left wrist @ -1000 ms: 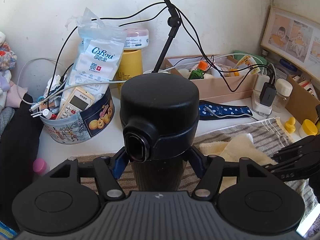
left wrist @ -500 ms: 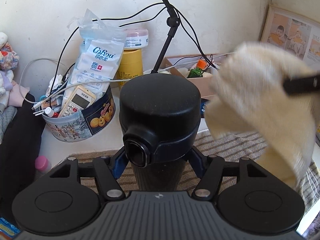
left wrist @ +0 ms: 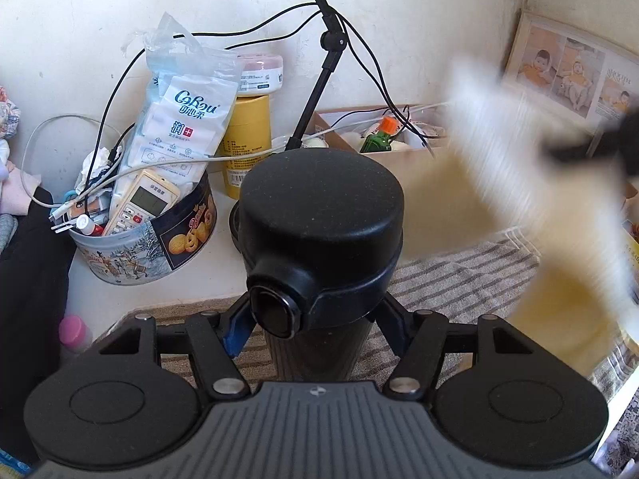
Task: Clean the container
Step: 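Grasp the black bottle with the left gripper while the right gripper grasps the white cloth, then lift the white cloth with the right gripper toward the bottle top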
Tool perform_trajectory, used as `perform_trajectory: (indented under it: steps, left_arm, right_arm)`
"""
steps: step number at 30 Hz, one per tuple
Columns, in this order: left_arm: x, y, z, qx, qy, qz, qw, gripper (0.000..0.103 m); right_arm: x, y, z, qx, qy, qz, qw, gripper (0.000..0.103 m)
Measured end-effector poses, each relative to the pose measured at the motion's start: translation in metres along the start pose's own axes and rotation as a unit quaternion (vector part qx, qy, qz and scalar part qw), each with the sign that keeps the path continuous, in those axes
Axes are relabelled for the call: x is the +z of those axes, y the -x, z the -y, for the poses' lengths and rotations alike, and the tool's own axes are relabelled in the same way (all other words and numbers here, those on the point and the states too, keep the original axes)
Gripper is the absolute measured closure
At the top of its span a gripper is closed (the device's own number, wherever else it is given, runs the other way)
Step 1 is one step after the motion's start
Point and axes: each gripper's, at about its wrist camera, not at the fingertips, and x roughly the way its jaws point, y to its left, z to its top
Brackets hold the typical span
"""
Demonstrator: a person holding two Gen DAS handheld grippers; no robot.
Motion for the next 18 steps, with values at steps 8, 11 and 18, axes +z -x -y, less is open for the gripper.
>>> perform_trajectory:
  steps: [8,11,18]
  left_arm:
    - [-0.001,0.002,-0.003,-0.011,-0.003,-0.002,0.9999,0.039]
    - [0.0,0.001,-0.004,-0.012,-0.005,-0.005,0.9999,0.039]
    - [0.001,0.002,-0.004,-0.012,-0.005,-0.008,0.9999,0.039]
  right_arm:
    - [-0.065,-0.061,0.024,-0.189,0.117,-0.071,0.972,0.083]
    - [-0.076,-0.072,0.026,-0.204,0.12,-0.09,0.967,0.076]
    - [-0.085,-0.067,0.025,-0.225,0.163,-0.137,0.951,0.043]
